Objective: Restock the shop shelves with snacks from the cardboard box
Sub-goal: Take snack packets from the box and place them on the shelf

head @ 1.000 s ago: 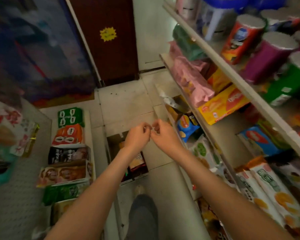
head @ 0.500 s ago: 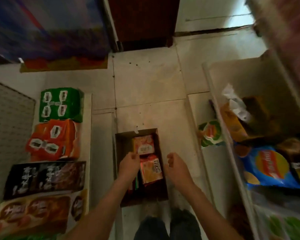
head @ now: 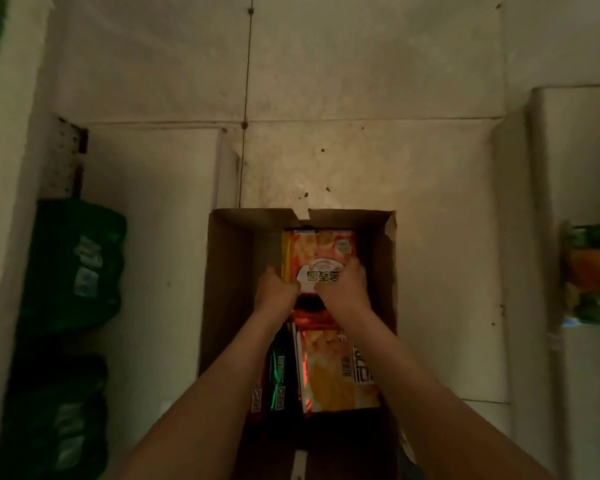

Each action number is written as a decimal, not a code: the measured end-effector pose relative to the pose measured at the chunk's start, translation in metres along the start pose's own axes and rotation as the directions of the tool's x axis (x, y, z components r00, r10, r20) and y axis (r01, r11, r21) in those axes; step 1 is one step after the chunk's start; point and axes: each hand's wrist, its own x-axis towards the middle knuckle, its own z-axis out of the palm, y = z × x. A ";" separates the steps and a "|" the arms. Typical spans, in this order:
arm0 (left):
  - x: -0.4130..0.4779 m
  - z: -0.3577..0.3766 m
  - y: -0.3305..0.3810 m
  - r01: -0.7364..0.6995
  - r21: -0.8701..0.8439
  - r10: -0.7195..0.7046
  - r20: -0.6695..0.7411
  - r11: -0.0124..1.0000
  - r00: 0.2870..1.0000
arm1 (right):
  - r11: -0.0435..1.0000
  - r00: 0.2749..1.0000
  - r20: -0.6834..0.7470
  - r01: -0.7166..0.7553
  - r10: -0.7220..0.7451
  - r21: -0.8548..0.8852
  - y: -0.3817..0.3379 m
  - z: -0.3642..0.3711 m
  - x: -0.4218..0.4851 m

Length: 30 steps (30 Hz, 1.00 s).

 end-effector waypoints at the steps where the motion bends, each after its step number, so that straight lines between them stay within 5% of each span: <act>1: 0.016 0.007 -0.004 0.007 0.014 -0.007 -0.002 1.000 1.000 | 0.997 0.997 -0.040 -0.061 0.059 -0.055 0.004 0.007 0.018; 6: 0.062 0.030 -0.014 0.076 -0.103 -0.073 0.036 0.992 0.997 | 0.946 0.944 -0.115 -0.317 0.308 -0.067 0.022 0.025 0.079; 11: 0.076 0.036 -0.018 0.171 -0.183 -0.150 0.125 0.968 0.981 | 0.933 0.930 -0.074 -0.358 0.360 0.040 0.039 0.032 0.095; 15: 0.066 0.027 -0.017 0.196 0.094 -0.199 0.023 0.976 0.980 | 0.925 0.948 -0.076 -0.317 0.308 -0.211 0.023 0.027 0.075; 18: 0.040 0.005 -0.009 0.163 0.144 -0.153 -0.082 0.976 0.985 | 0.917 0.967 0.000 -0.242 0.255 -0.319 0.001 0.013 0.042; 24: -0.036 -0.049 0.003 0.064 -0.034 -0.068 -0.135 0.997 0.988 | 0.977 0.969 0.206 -0.099 0.138 -0.191 -0.039 -0.033 -0.055; 30: -0.149 -0.082 0.051 -0.015 -0.186 0.000 -0.082 0.983 0.997 | 0.999 0.999 0.036 0.033 -0.034 0.018 -0.083 -0.087 -0.157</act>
